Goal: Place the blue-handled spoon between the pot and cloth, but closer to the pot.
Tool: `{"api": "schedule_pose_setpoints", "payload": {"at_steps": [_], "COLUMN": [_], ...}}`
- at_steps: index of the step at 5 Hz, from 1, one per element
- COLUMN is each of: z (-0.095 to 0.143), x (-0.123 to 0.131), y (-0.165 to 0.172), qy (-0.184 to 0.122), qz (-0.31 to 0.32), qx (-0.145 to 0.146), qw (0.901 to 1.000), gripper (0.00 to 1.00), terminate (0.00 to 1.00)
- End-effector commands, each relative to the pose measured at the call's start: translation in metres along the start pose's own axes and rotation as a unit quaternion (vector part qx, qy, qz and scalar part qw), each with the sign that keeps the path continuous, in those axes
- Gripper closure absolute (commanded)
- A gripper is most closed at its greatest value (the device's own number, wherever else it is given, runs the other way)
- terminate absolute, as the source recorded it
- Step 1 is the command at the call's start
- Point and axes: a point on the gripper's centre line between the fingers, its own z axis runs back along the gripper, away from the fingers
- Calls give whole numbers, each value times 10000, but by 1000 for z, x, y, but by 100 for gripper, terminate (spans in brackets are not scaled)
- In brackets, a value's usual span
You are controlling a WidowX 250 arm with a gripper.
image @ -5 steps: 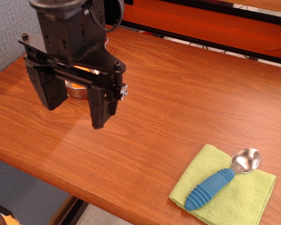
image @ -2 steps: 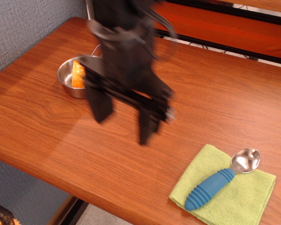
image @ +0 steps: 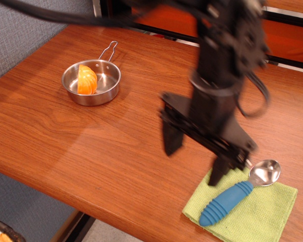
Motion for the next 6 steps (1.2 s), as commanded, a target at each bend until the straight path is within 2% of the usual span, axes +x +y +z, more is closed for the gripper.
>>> {"api": "schedule_pose_setpoints", "payload": {"at_steps": [1,2,3,6], "z": [-15,-24,-35,-48], "x": [22,25,34,41], "y": [-22,-26,-35,-39], "qy": [-379,-353,-265,-42], "qz": [-223,-287,-411,-373], "qx": [-61,-183,-153,-4], "qw": [9990,9988,9987,9993], "gripper": [0,0,0,0], "terminate": [0,0,0,0]}}
